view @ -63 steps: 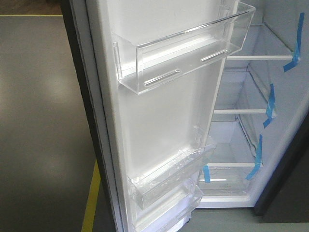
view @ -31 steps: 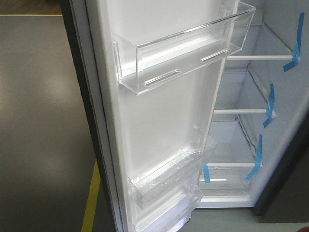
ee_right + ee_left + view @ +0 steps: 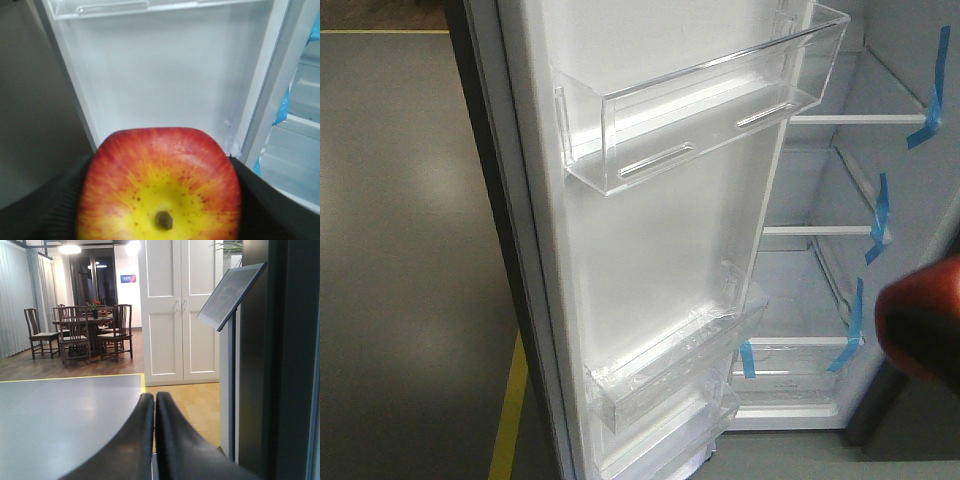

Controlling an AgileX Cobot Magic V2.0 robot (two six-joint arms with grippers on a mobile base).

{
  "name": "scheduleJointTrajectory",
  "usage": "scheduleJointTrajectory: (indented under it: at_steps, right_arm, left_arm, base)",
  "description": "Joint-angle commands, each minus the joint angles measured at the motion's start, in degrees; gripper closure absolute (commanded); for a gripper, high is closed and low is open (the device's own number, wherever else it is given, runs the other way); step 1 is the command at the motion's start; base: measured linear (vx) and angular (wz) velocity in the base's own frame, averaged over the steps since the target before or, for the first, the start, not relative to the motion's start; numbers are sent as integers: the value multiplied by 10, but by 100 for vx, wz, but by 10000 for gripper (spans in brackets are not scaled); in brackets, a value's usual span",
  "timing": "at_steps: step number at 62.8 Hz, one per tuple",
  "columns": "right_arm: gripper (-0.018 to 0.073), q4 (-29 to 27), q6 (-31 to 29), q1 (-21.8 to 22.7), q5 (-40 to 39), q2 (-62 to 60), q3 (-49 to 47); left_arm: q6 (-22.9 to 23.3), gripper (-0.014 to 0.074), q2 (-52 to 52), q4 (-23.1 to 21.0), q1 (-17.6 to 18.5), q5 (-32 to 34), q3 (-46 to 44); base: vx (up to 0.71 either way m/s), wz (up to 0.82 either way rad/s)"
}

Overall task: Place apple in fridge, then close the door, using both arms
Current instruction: 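Raise the right gripper and lower the apple into the top door bin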

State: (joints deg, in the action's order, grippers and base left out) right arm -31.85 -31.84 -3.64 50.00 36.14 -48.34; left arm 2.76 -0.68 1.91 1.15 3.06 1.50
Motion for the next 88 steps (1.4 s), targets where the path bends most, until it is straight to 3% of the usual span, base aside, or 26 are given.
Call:
scheduleJointTrajectory:
  at_steps: [1,22,47,71,88]
  right_arm:
    - [197,-30,-26,1,-37,69,-83]
    - [197,-154,-118,1,15,257,-333]
    - [197,-208,-119,1,14,426,-538]
    - [197,-230,-115,-2,11,537,-623]
    - [197,-140,-104,-50,-41,574,-623]
  left_arm:
    - [2,603,5,-1,0,42,12]
    - [2,603,5,-1,0,42,12]
    - [2,603,5,-1,0,42,12]
    - [2,603,5,-1,0,42,12]
    - [2,603,5,-1,0,42,12]
  base:
    - [0,0]
    - [0,0]
    - [0,0]
    - [0,0]
    - [0,0]
